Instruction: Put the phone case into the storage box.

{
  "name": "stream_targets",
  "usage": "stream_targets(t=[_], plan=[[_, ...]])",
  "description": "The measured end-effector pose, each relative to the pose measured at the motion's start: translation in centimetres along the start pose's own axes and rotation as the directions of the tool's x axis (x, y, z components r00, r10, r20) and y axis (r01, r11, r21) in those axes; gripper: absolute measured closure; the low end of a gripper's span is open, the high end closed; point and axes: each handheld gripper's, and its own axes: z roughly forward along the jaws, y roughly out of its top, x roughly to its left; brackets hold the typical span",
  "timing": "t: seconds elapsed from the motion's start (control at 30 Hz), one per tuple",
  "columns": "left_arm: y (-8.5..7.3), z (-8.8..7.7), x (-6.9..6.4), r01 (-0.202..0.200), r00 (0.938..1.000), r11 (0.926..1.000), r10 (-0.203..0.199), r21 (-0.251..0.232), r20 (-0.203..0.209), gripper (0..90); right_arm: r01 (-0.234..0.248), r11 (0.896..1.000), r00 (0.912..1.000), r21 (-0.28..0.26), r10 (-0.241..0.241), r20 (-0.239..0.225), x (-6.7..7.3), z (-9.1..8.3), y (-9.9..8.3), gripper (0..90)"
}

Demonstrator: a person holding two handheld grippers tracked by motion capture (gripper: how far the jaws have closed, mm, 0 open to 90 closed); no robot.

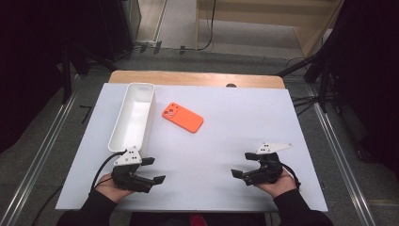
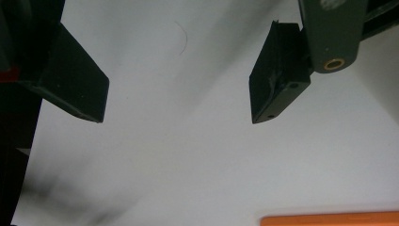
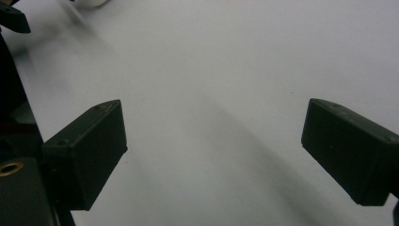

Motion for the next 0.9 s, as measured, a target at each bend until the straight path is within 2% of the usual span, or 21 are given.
stream_targets(t=[0.33,0.9], plan=[[0.0,0.0,0.0,0.002,1.0000,1.0000,-0.002,-0.001,0.002,20.9,0.015,1.000,0.9998,-0.005,-0.015,0.012,0.0,-0.1,1.4,6.0],[-0.1,0.0,0.1,0.005,1.0000,1.0000,-0.006,0.004,0.007,20.9,0.046,0.999,0.9985,0.004,-0.046,-0.031,-0.7,0.8,4.0,6.1]])
